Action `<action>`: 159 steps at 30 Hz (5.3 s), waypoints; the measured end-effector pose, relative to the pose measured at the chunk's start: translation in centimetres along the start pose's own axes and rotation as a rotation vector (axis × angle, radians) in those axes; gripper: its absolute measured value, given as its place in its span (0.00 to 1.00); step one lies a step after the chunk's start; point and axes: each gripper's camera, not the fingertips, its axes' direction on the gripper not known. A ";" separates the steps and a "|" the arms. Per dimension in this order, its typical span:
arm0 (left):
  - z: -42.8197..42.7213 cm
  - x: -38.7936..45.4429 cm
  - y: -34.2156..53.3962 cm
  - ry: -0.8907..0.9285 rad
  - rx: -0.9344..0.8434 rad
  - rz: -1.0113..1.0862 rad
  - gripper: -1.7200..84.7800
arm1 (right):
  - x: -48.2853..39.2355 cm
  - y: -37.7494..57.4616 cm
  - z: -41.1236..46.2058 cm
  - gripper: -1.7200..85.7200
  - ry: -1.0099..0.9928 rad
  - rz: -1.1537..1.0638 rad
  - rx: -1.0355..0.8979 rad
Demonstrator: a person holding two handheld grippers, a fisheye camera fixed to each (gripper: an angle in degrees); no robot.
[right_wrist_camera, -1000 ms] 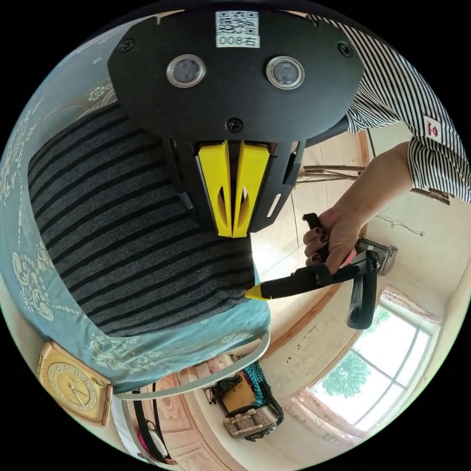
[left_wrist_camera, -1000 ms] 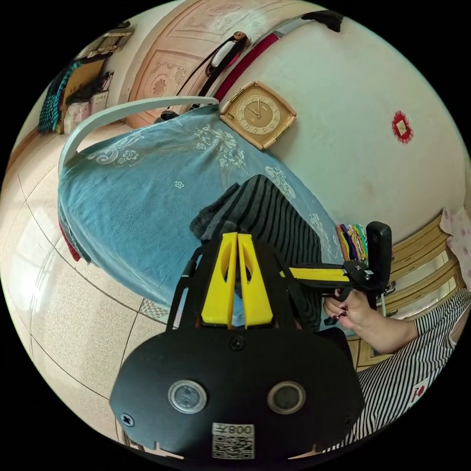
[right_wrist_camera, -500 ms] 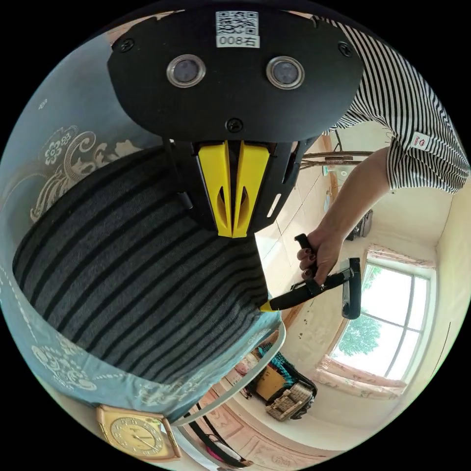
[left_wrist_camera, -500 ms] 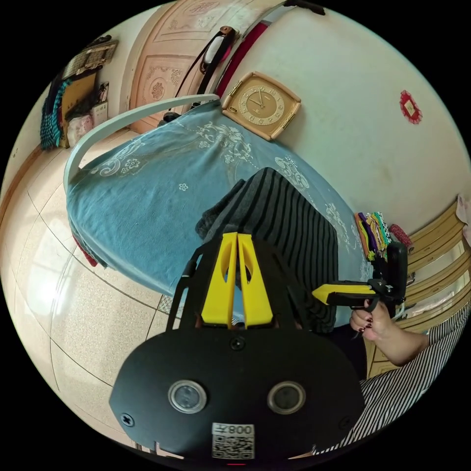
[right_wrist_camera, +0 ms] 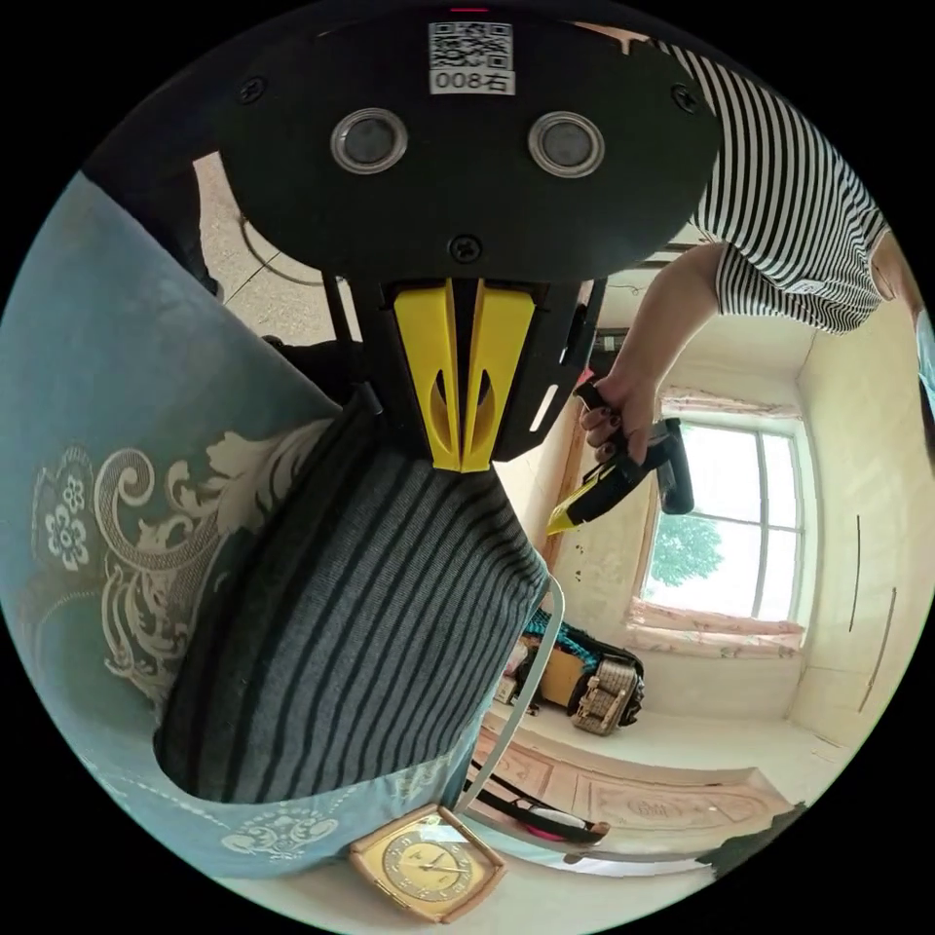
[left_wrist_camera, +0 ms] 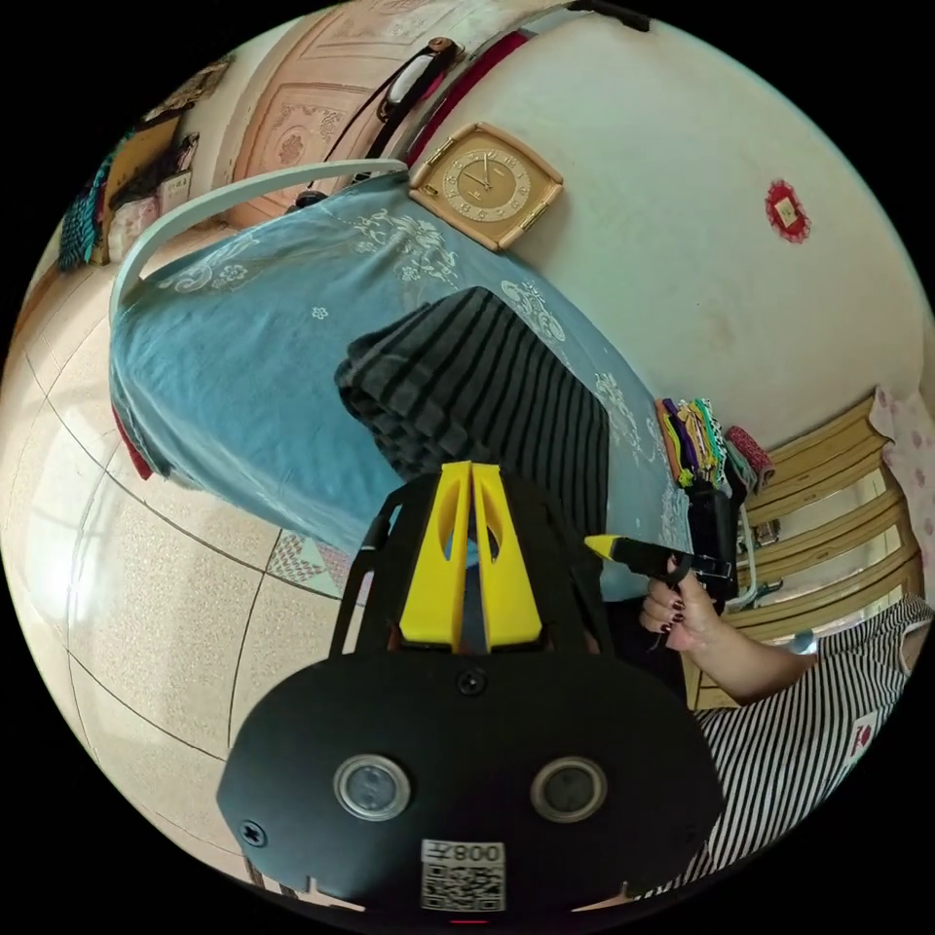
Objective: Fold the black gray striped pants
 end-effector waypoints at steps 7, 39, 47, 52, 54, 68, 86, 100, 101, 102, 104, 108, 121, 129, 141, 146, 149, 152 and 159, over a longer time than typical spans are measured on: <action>5.2 6.2 3.0 0.178 -0.206 0.073 0.05 | 4.8 3.6 -1.7 0.03 -0.126 0.109 0.075; 16.2 14.9 8.4 0.454 -0.356 0.027 0.05 | 20.9 7.6 2.2 0.19 -0.520 0.437 0.164; 15.4 12.5 12.2 0.470 -0.309 -0.021 0.06 | 22.1 7.0 3.2 0.12 -0.541 0.469 0.128; 13.5 6.8 14.8 0.483 -0.176 -0.192 0.11 | 20.2 5.2 2.2 0.12 -0.601 0.425 0.135; 12.9 3.6 16.2 0.544 -0.054 -0.307 0.14 | 19.3 4.2 1.6 0.11 -0.603 0.393 0.135; 15.8 -5.2 20.5 0.761 0.277 -0.687 0.23 | 17.8 2.0 1.6 0.11 -0.590 0.335 0.115; 14.8 -7.7 19.1 0.612 0.100 -0.631 0.14 | 19.7 4.4 5.0 0.11 -0.484 0.326 0.040; 7.4 -2.5 22.4 0.597 0.131 -0.529 0.12 | 19.3 9.5 1.1 0.10 -0.463 0.233 0.103; 6.7 -2.0 23.4 0.602 0.128 -0.533 0.12 | 19.4 10.8 0.9 0.10 -0.472 0.234 0.104; 6.1 -1.6 24.3 0.600 0.119 -0.531 0.12 | 19.5 11.5 0.9 0.10 -0.474 0.234 0.104; 5.2 -1.1 25.7 0.596 0.108 -0.542 0.12 | 20.1 14.6 1.0 0.10 -0.483 0.260 0.111; 3.4 -0.3 28.0 0.600 0.092 -0.558 0.12 | 21.2 18.8 1.4 0.10 -0.511 0.303 0.145; -2.4 4.1 26.3 0.589 0.005 -0.480 0.14 | 23.3 28.3 0.2 0.10 -0.493 0.262 0.251; -3.5 3.3 24.8 0.599 -0.046 -0.576 0.21 | 26.9 31.7 1.7 0.11 -0.482 0.296 0.249; -7.5 5.3 15.9 0.653 -0.079 -0.598 0.16 | 34.8 37.8 0.6 0.15 -0.528 0.378 0.350; -9.9 6.8 11.1 0.649 -0.083 -0.587 0.16 | 36.8 38.3 0.9 0.18 -0.502 0.398 0.341; -11.4 8.0 7.9 0.649 -0.082 -0.582 0.16 | 37.9 38.3 1.5 0.18 -0.506 0.407 0.309; -12.9 9.2 4.6 0.655 -0.079 -0.583 0.16 | 39.2 38.8 2.1 0.19 -0.511 0.428 0.301; -16.4 12.5 -4.2 0.670 -0.078 -0.576 0.15 | 42.1 39.8 2.9 0.16 -0.525 0.437 0.277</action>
